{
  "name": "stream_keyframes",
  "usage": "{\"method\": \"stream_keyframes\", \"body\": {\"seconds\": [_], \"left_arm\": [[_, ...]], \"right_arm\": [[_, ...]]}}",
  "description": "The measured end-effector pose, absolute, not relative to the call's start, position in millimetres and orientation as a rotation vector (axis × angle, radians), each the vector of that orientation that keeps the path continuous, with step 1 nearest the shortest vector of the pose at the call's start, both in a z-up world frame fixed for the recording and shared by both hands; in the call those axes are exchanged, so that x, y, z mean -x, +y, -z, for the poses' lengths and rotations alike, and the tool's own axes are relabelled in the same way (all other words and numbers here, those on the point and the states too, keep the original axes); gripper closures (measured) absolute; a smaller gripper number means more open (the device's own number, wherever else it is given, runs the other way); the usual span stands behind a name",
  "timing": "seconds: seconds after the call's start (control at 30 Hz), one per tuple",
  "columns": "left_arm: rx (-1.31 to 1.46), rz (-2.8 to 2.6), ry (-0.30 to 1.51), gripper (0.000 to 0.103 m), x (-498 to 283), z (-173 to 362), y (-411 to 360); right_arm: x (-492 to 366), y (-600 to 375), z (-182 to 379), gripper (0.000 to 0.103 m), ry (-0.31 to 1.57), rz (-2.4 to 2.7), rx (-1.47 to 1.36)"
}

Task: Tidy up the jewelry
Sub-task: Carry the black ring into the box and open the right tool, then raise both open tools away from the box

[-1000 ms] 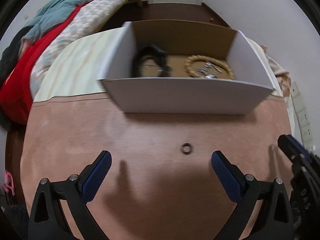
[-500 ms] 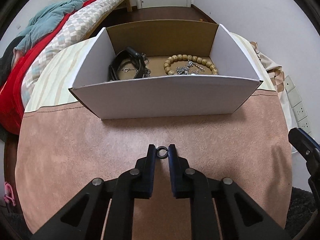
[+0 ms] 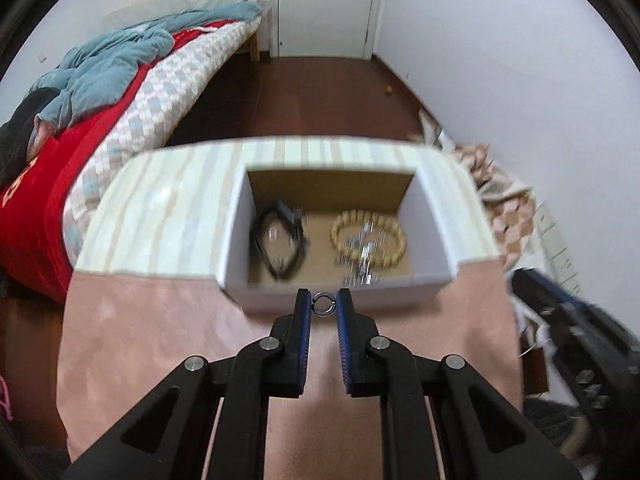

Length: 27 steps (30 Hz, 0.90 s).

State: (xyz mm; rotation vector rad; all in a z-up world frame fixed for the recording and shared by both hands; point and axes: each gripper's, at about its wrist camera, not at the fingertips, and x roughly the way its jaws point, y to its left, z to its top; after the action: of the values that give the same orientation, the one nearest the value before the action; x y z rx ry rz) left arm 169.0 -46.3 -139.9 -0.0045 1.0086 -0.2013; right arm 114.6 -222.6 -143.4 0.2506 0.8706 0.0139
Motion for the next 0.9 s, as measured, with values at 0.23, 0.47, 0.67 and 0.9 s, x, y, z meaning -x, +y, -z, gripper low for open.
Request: {"method": "stream_keyframes", "body": {"seconds": [0.23, 0.47, 0.67, 0.9], "left_arm": [[0.026, 0.218, 1.075, 0.093, -234.8, 136.2, -32.8], [0.053, 0.179, 1.184, 0.092, -275.8, 157.6, -24.1], [0.068, 0.153, 1.211, 0.073, -283.3, 157.6, -20.5], [0.052, 0.116, 1.172, 0.034, -280.6, 145.3, -11.4]], "right_arm": [[-190.0, -208.7, 137.9, 0.090, 0.939, -0.140, -0.305], [-260.9, -198.2, 158.3, 0.090, 1.089, -0.214, -0.321], [-287.9, -196.7, 170.9, 0.088, 1.191, -0.271, -0.359], [-280.3, -206.3, 161.9, 0.069, 1.166, -0.245, -0.381]]}}
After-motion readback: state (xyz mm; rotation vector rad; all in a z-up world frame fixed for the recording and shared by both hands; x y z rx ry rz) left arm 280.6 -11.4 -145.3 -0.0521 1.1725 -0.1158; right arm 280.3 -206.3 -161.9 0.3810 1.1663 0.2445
